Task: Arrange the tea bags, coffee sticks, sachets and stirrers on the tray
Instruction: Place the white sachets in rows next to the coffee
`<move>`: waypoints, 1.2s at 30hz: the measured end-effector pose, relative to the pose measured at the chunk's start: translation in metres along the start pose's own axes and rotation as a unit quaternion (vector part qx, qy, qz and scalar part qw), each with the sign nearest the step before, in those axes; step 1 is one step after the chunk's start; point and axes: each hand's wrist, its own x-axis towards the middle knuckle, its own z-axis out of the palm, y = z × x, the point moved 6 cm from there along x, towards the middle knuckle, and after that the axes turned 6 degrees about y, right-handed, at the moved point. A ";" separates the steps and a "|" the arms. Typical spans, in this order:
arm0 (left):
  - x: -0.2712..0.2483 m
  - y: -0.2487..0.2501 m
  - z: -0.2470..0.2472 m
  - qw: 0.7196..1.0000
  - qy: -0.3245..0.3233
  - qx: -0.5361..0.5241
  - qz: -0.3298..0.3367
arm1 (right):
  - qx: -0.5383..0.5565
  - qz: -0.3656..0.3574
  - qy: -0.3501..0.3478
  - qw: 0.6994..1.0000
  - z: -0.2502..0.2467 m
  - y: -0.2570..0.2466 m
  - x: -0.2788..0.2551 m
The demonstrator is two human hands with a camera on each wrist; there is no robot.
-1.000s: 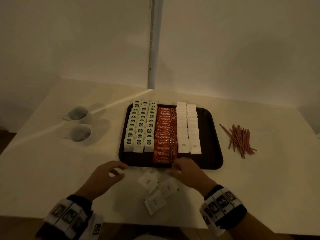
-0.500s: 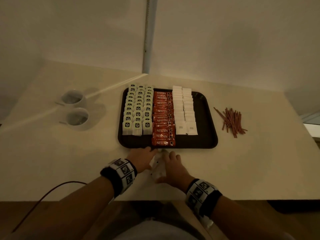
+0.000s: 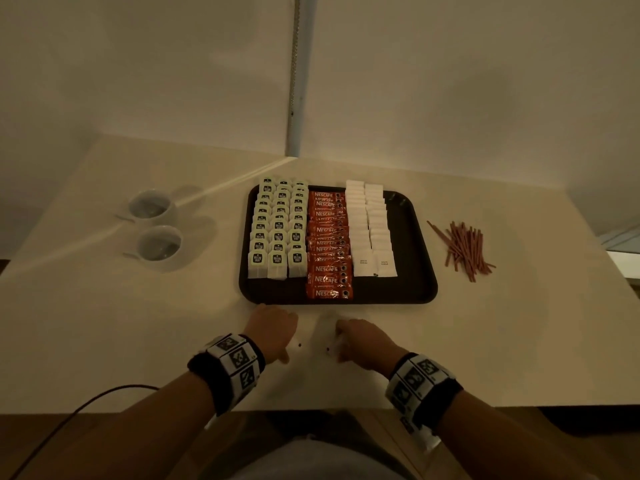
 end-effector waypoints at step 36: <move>0.039 -0.031 -0.164 0.479 0.250 -0.837 -0.083 | 0.513 -0.153 0.188 0.823 -0.214 -0.011 0.004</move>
